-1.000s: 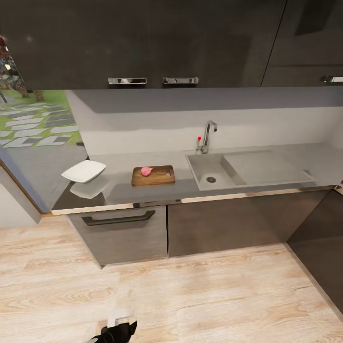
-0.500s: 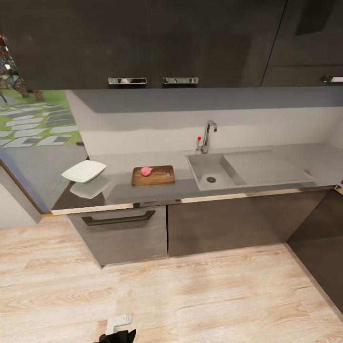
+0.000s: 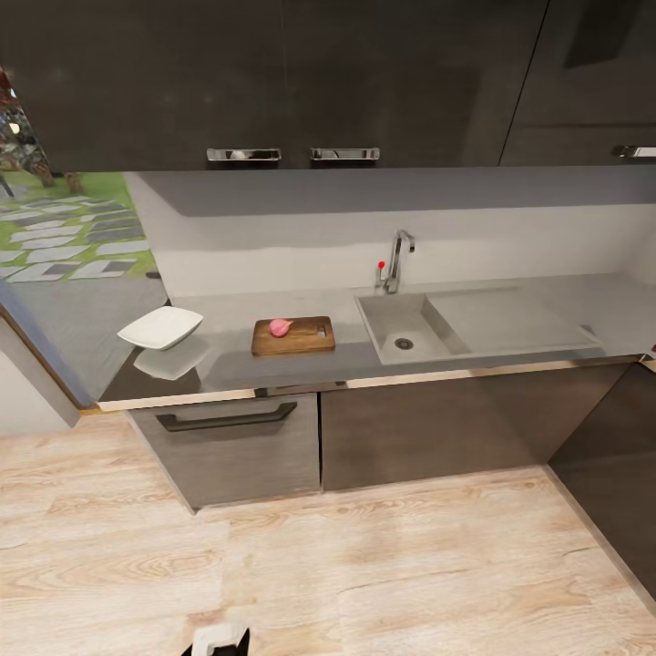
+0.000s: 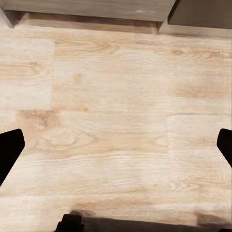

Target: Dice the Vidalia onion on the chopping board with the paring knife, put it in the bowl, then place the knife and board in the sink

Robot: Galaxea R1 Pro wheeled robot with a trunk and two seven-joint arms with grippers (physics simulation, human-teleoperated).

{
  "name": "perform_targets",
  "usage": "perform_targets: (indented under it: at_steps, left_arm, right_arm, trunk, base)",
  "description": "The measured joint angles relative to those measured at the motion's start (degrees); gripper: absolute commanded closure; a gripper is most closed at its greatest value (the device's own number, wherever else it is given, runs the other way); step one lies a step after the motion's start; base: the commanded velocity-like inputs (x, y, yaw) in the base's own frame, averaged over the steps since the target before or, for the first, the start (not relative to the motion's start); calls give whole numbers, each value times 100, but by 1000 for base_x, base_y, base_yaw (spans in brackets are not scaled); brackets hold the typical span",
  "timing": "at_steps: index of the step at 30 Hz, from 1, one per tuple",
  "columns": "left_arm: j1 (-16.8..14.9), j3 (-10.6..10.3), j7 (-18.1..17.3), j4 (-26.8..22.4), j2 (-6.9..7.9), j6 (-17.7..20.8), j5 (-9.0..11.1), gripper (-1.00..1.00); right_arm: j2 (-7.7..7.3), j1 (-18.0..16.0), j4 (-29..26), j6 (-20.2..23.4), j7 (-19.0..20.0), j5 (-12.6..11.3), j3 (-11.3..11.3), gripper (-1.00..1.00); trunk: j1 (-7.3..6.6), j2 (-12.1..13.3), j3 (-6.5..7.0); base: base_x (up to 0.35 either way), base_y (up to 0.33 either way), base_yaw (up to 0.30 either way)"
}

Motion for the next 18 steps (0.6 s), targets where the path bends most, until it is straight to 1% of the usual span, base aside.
perform_targets:
  at_steps: [5,18]
  left_arm:
    - [0,1,31,76,76,-42,8,-100]
    - [0,-9,33,258,80,-45,10,-100]
  right_arm:
    - [2,-2,0,-4,0,0,0,-100]
    - [3,-1,0,-3,0,0,0,-100]
  trunk:
    - [0,0,0]
    - [0,0,0]
  base:
    - [0,0,0]
    - [0,0,0]
